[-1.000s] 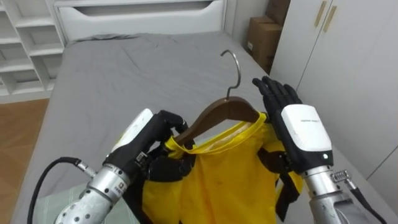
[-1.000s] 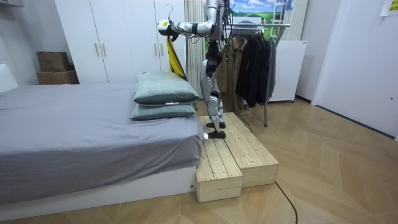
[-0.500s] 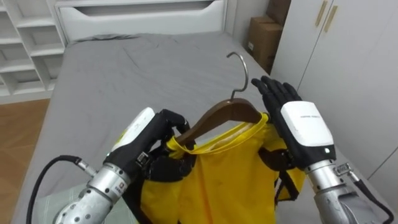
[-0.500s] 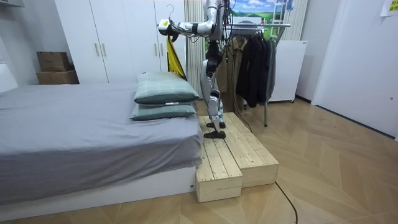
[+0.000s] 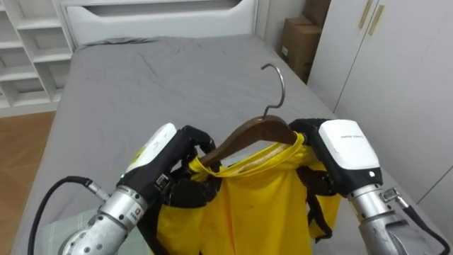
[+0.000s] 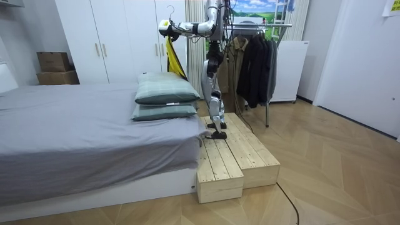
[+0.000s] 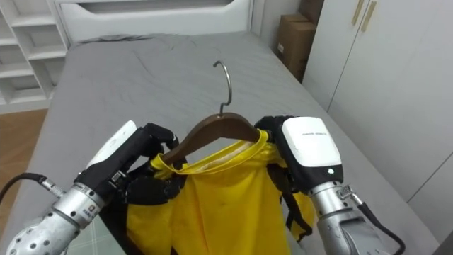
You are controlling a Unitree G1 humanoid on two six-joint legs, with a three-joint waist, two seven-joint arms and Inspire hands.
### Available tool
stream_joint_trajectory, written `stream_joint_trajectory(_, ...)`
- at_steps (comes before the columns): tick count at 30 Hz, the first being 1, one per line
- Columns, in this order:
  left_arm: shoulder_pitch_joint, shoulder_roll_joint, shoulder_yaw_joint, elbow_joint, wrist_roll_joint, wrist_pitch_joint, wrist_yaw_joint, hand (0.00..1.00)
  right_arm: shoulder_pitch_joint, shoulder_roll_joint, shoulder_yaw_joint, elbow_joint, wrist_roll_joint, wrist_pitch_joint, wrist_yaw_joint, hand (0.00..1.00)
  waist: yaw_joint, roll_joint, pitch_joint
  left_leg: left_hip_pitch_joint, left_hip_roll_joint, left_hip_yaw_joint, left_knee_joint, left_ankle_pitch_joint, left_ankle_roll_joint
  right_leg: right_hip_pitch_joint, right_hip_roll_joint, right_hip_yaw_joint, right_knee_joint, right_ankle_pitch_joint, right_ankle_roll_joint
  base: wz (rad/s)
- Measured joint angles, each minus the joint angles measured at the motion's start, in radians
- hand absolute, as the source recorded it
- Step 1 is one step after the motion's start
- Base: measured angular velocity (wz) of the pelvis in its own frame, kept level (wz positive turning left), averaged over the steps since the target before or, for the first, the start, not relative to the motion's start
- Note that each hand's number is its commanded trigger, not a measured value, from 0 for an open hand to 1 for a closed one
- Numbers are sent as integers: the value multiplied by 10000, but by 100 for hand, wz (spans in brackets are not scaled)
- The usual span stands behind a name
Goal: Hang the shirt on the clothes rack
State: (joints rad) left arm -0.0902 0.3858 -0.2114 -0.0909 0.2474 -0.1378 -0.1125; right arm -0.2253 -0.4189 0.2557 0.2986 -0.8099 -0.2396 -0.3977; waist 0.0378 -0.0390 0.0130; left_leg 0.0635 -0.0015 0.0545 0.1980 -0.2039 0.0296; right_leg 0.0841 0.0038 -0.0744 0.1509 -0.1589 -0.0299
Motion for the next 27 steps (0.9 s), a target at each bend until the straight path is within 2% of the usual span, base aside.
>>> stream_joint_trajectory(5, -8, -2, -2, -2, -19, -149, -1, 100, 0, 2, 164, 127, -175, 25, 0, 100, -20, 4, 0, -1, 1, -7, -1, 0, 0, 9, -4, -77, -3, 0, 0, 0)
stream_joint_trajectory(10, -8, 11, 40, 0, -14, -125, 0, 100, 1, 1, 371, 149, -209, -16, -6, 100, -12, 21, 10, 1, 2, -8, 1, 0, 0, 9, -4, -74, -2, 0, 0, 0)
stream_joint_trajectory(14, -8, 27, 194, 1, -6, -53, 17, 100, 1, 2, 371, 143, -198, -280, -73, 100, -35, 21, 10, 5, 4, -5, 4, 1, -1, 9, -3, -69, 1, 0, 0, 0)
stream_joint_trajectory(24, -8, 41, 144, 1, -4, -40, 17, 100, 1, 2, 368, 144, -195, -285, -73, 100, -51, 18, 8, 1, 0, -11, 5, 1, -1, 15, -2, -72, 4, 0, 0, 0)
stream_joint_trajectory(25, -8, 41, 137, 1, -4, -40, 17, 82, 1, 2, 369, 145, -196, -285, -73, 100, -51, 18, 8, 2, 1, -12, 5, 1, -1, 15, -2, -72, 4, 0, 0, 0)
stream_joint_trajectory(26, -8, 40, 135, 1, -3, -40, 17, 36, 1, 2, 369, 150, -195, -284, -73, 100, -42, 18, 8, 3, 2, -13, 6, 1, -1, 16, -1, -71, 4, 0, 0, 0)
stream_joint_trajectory(27, -8, 42, 131, 1, -3, -39, 17, 0, 2, 2, 372, 164, -192, -279, -74, 100, -43, 18, 8, 11, 3, -15, 6, 1, -1, 22, -1, -69, 4, 0, 0, 0)
